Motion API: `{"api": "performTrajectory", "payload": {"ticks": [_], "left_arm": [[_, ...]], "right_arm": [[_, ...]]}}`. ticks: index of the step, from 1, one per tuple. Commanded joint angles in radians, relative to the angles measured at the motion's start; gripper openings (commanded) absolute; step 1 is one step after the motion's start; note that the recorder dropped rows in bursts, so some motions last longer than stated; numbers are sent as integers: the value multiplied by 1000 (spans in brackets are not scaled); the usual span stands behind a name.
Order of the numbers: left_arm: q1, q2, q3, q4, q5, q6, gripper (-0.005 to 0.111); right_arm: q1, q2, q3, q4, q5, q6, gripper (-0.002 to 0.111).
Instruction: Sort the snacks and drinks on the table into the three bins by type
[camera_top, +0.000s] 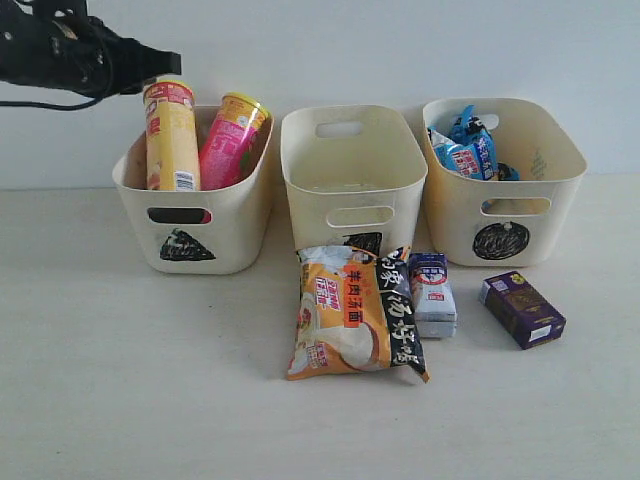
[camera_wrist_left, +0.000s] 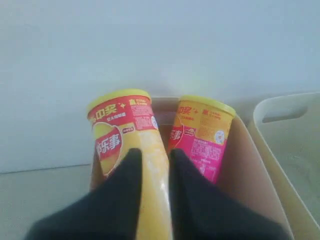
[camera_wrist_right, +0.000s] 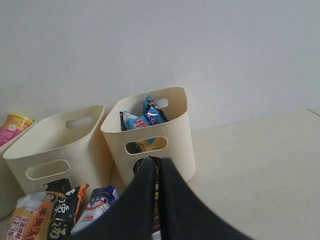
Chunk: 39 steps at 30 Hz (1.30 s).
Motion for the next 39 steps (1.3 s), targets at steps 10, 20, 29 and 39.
{"api": "performTrajectory", "payload": {"ticks": [10, 20, 29, 39], "left_arm": [[1, -456, 130, -90, 336, -58, 4], [1, -703, 396, -273, 342, 31, 4], [1, -890, 594, -273, 291, 58, 4], [1, -1283, 905, -298, 117, 58, 4]], "right_arm": [[-4, -7, -1, 0, -2, -2, 0], [-4, -7, -1, 0, -2, -2, 0], [-4, -7, -1, 0, -2, -2, 0], [-4, -7, -1, 0, -2, -2, 0]]}}
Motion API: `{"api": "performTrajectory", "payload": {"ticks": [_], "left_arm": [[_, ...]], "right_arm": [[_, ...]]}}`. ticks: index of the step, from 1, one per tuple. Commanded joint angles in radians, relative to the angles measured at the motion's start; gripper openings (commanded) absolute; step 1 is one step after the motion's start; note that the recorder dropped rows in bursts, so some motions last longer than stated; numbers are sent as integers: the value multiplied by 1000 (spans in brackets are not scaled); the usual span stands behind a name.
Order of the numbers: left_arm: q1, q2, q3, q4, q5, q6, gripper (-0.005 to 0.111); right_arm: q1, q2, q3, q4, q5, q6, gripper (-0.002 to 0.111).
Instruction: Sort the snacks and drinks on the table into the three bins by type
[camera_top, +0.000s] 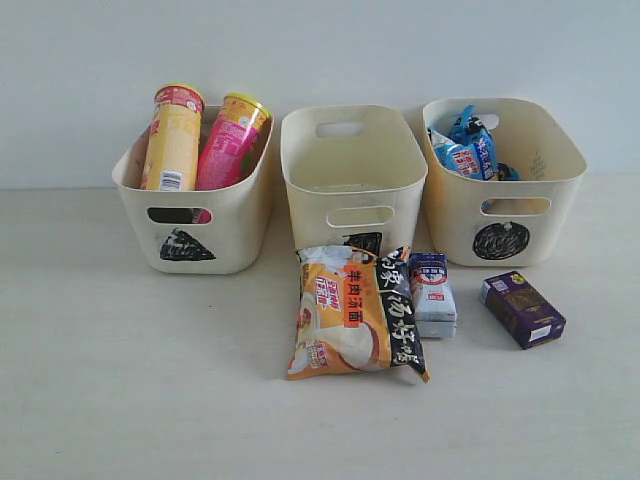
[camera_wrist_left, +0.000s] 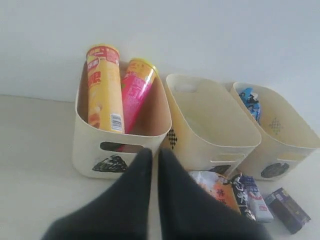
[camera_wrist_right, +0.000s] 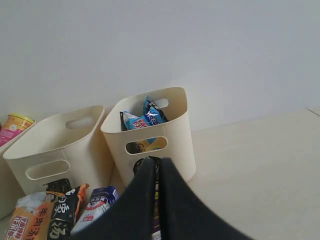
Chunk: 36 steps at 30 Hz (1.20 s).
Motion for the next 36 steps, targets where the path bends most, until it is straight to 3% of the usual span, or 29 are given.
{"api": "performTrajectory", "payload": {"ticks": [1, 16, 27, 36], "left_arm": [[1, -189, 107, -6, -64, 6, 4], [1, -692, 381, -6, -77, 6, 4], [1, -730, 513, 38, -104, 34, 4], [1, -730, 533, 73, -104, 34, 4]], "right_arm": [[-4, -7, -1, 0, -2, -2, 0], [-4, -7, -1, 0, -2, -3, 0], [-4, -7, -1, 0, -24, -3, 0], [-4, -7, -18, 97, -495, 108, 0]]}}
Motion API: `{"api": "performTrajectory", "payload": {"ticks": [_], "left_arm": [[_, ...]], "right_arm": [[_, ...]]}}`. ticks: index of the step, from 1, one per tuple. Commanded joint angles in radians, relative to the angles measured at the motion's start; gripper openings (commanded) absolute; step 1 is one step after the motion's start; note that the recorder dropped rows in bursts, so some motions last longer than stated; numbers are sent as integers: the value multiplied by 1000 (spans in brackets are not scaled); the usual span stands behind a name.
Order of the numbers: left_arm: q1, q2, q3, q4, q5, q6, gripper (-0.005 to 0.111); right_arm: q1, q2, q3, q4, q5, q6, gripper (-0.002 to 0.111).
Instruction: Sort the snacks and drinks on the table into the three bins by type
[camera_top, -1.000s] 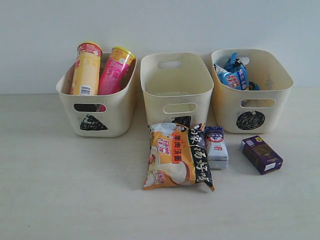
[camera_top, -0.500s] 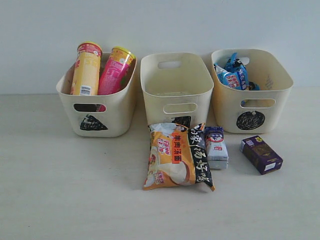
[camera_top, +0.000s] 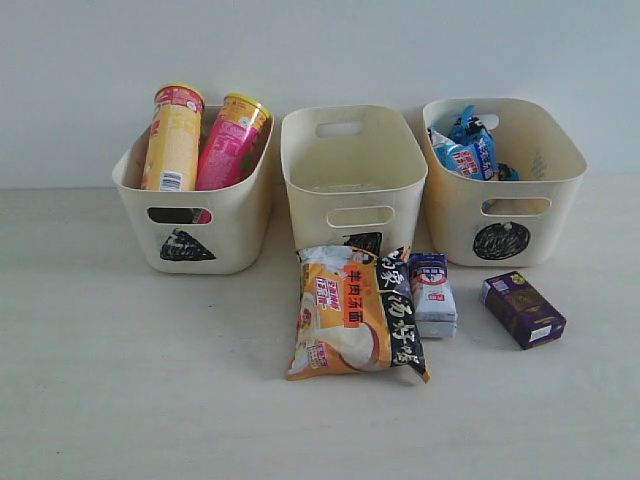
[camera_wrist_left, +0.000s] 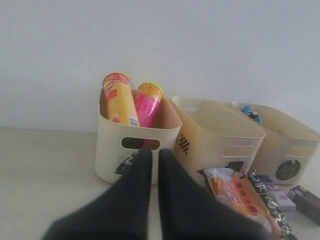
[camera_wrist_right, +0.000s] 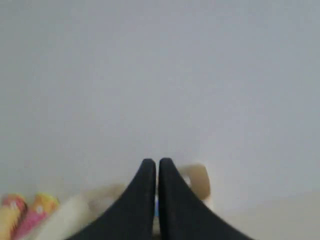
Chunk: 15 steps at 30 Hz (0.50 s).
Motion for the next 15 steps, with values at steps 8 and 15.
{"api": "performTrajectory", "payload": {"ticks": [8, 15], "left_arm": [[1, -3, 3, 5, -17, 3, 4], [1, -3, 3, 5, -19, 3, 4]], "right_arm": [[-1, 124, -285, -30, -53, 89, 0], [-1, 447, -514, -35, -4, 81, 0]]}}
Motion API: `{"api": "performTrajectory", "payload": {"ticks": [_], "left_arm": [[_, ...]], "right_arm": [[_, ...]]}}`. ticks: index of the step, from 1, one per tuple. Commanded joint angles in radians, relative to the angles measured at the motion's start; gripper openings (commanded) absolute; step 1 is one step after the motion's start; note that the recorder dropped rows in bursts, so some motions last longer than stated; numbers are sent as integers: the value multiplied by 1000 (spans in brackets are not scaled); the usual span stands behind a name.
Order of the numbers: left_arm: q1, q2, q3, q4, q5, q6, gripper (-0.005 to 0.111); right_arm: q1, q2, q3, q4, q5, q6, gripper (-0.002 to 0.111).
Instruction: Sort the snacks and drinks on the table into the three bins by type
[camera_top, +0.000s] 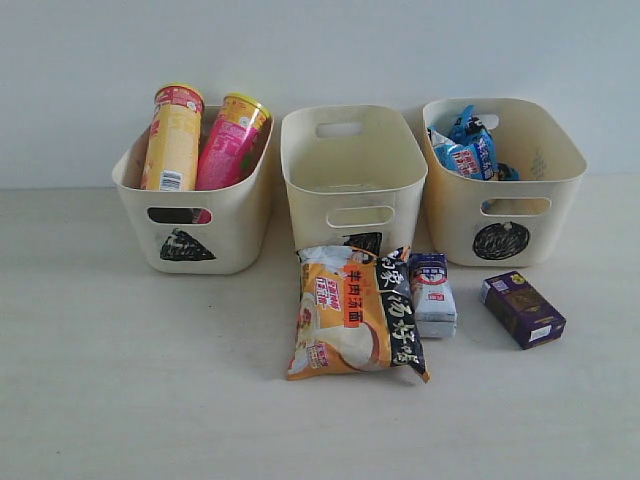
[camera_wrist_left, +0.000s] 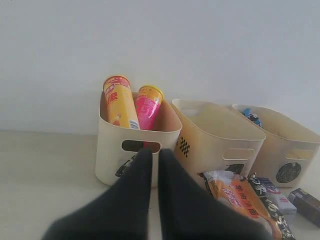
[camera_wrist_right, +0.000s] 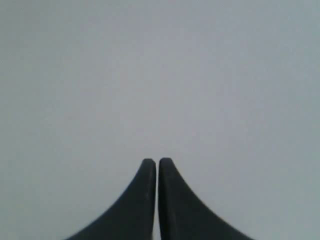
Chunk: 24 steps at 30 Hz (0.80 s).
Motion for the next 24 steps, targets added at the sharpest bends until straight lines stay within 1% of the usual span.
{"api": "performTrajectory", "payload": {"ticks": [1, 5, 8, 10, 12, 15, 19, 21, 24], "left_arm": [[1, -3, 3, 5, -9, 3, 4], [1, -3, 3, 5, -15, 3, 4], [1, -3, 3, 5, -25, 3, 4], [1, -3, 3, 5, -25, 3, 4], [1, -3, 3, 5, -25, 3, 4], [1, -3, 3, 5, -25, 3, 4], [1, -3, 3, 5, -25, 3, 4], [1, -3, 5, 5, -25, 3, 4], [1, -3, 17, 5, -36, 3, 4]], "right_arm": [[-1, 217, -121, -16, 3, -11, 0], [-1, 399, -189, -16, 21, -26, 0], [-1, 551, -249, -16, 146, -53, 0], [-1, 658, -314, -16, 307, -53, 0], [-1, 754, -392, -16, 512, -83, 0], [-1, 890, -501, -9, 762, -221, 0], [5, 1027, -612, 30, 1043, -408, 0], [22, 1092, -660, 47, 1154, -479, 0], [63, 1164, -694, 47, 1204, -501, 0]]}}
